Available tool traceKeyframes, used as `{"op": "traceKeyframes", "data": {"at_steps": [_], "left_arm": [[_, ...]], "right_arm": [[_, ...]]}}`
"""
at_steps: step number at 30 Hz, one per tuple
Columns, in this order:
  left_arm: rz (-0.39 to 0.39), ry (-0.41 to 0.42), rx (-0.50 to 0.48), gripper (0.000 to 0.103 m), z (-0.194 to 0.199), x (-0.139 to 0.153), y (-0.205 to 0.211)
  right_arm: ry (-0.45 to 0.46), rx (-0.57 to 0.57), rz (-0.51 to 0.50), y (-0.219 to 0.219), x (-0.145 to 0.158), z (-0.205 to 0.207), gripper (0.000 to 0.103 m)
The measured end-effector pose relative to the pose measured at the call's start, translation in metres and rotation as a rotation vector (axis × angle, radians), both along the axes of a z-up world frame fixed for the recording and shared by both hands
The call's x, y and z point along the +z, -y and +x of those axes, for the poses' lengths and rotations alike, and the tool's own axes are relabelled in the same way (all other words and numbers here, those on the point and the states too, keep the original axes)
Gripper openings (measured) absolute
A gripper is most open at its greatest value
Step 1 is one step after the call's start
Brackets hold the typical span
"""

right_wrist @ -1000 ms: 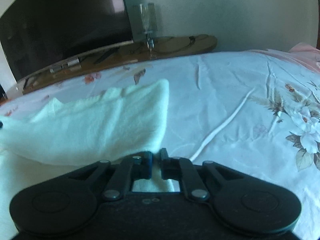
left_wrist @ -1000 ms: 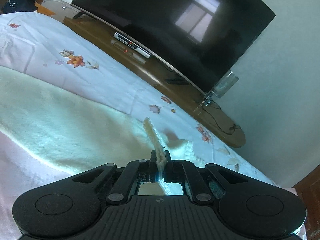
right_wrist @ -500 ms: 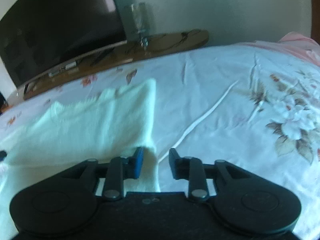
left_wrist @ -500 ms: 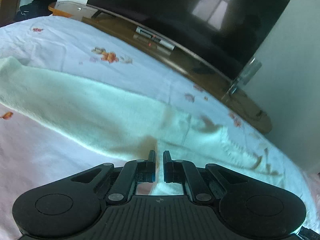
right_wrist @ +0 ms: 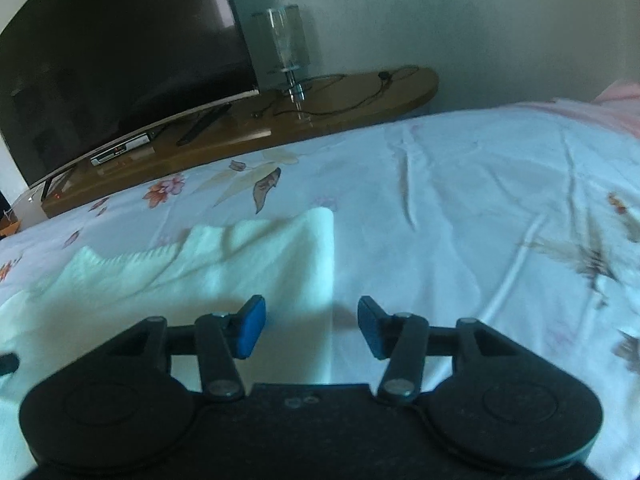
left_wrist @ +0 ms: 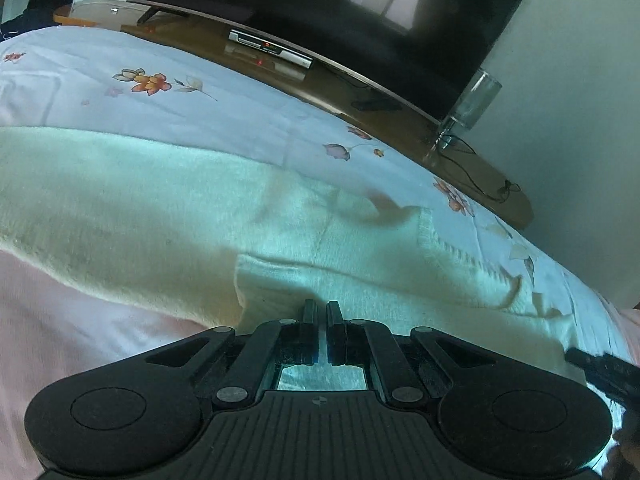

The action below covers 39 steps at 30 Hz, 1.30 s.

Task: Fold small clothes

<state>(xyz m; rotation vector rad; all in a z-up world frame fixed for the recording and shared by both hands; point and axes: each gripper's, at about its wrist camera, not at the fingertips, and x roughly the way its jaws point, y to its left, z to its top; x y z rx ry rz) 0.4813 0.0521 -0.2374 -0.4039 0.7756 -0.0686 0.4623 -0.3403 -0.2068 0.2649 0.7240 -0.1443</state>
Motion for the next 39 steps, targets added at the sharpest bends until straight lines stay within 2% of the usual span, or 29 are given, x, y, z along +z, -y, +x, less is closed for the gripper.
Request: {"op": "traceKeyframes", "data": {"at_steps": [2, 4, 7, 10, 13, 14, 15, 16, 17, 22, 24, 27, 30, 36, 39], "left_arm": [[0.027, 0.009, -0.009, 0.005, 0.001, 0.001, 0.003], [0.044, 0.017, -0.014, 0.005, 0.001, 0.0, 0.006], [0.048, 0.015, -0.013, 0.005, 0.003, 0.001, 0.007], [0.056, 0.018, -0.015, 0.005, 0.004, -0.001, 0.006], [0.06, 0.004, -0.019, 0.005, 0.005, 0.003, 0.007], [0.048, -0.006, -0.017, 0.005, 0.004, 0.006, 0.005], [0.035, -0.015, -0.014, 0.005, 0.002, 0.008, 0.003], [0.027, -0.022, -0.009, 0.005, -0.001, 0.011, 0.001], [0.022, -0.025, -0.005, 0.005, -0.006, 0.013, -0.003], [0.005, -0.067, 0.019, 0.005, -0.024, 0.021, -0.028], [0.032, -0.089, 0.044, 0.005, -0.03, 0.025, -0.042], [0.053, -0.116, 0.103, 0.005, -0.04, 0.03, -0.07], [0.013, -0.12, 0.175, 0.005, -0.052, 0.032, -0.108], [-0.024, -0.135, 0.347, 0.005, -0.078, 0.028, -0.189], [-0.067, -0.145, 0.43, 0.005, -0.089, 0.022, -0.227]], "right_arm": [[0.01, -0.015, 0.029, 0.008, -0.004, 0.014, 0.044], [0.018, -0.03, 0.041, 0.014, -0.005, 0.022, 0.011], [0.024, -0.025, 0.043, 0.018, -0.003, 0.023, 0.007], [0.018, -0.068, -0.064, 0.02, -0.01, 0.018, 0.001], [-0.006, -0.074, -0.064, 0.024, -0.008, 0.018, 0.004], [-0.003, -0.076, -0.076, 0.021, -0.005, 0.015, 0.01], [0.01, -0.08, -0.085, 0.019, 0.0, 0.011, 0.021], [0.028, -0.069, -0.086, 0.014, 0.007, 0.005, 0.026], [0.039, -0.053, -0.088, 0.009, 0.013, 0.0, 0.027], [0.067, 0.119, -0.09, -0.05, 0.032, -0.022, 0.038], [0.048, 0.196, -0.095, -0.081, 0.029, -0.026, 0.044], [0.037, 0.28, -0.101, -0.122, 0.025, -0.032, 0.044], [0.017, 0.326, -0.058, -0.154, 0.024, -0.028, 0.044], [0.016, 0.401, -0.041, -0.215, 0.026, -0.025, 0.044], [0.006, 0.428, -0.033, -0.238, 0.023, -0.022, 0.044]]}}
